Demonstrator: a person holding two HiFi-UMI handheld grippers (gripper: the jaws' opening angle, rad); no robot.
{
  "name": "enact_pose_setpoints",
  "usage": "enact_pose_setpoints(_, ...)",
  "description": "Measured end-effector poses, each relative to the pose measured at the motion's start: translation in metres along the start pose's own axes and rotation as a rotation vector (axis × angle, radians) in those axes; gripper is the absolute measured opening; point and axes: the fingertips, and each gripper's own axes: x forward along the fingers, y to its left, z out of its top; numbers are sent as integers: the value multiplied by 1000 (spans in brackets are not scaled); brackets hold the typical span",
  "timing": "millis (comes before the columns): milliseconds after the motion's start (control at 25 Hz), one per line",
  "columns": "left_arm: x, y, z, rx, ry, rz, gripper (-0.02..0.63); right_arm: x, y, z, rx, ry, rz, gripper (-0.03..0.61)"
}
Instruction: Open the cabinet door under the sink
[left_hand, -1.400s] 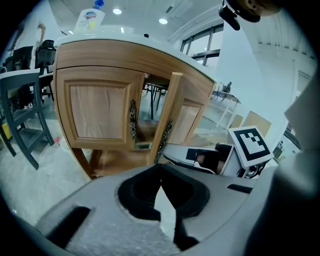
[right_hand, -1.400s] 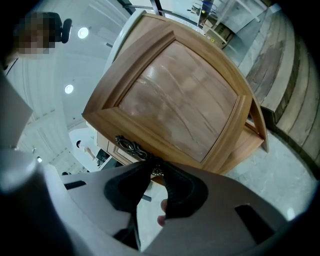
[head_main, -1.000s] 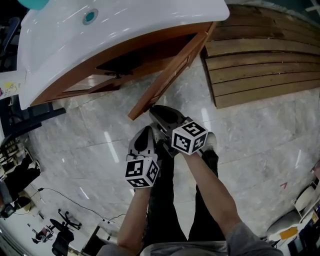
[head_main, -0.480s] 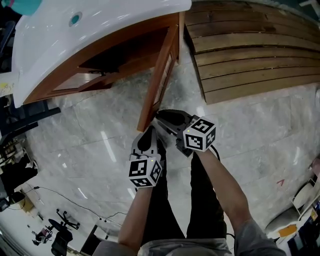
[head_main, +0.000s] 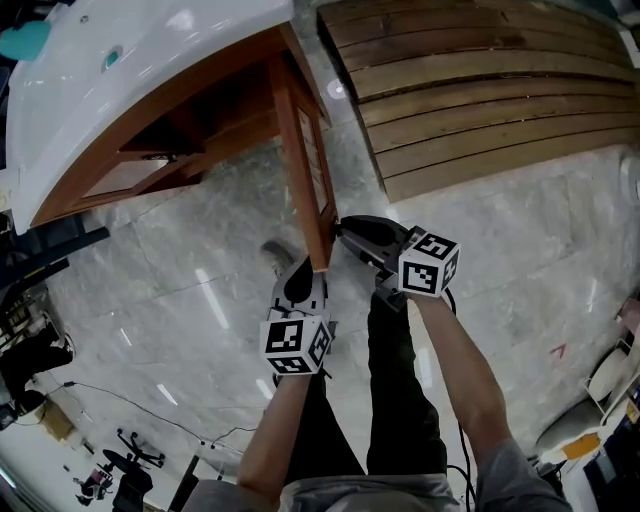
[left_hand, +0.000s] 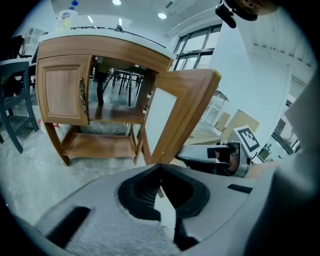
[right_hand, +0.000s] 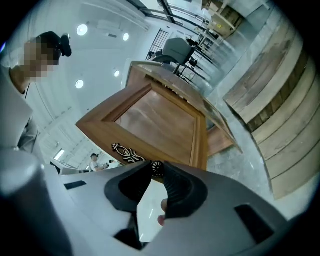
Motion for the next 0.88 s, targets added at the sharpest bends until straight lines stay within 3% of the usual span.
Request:
enact_pose_setpoints(520,13,-37,-5,40,31,-56,9,-38,-20,19,-1,-120,-122,72)
enact_pose_setpoints(880,6,-52,21,101,33,-100,9,-65,-14,29,17,-202,-215,53)
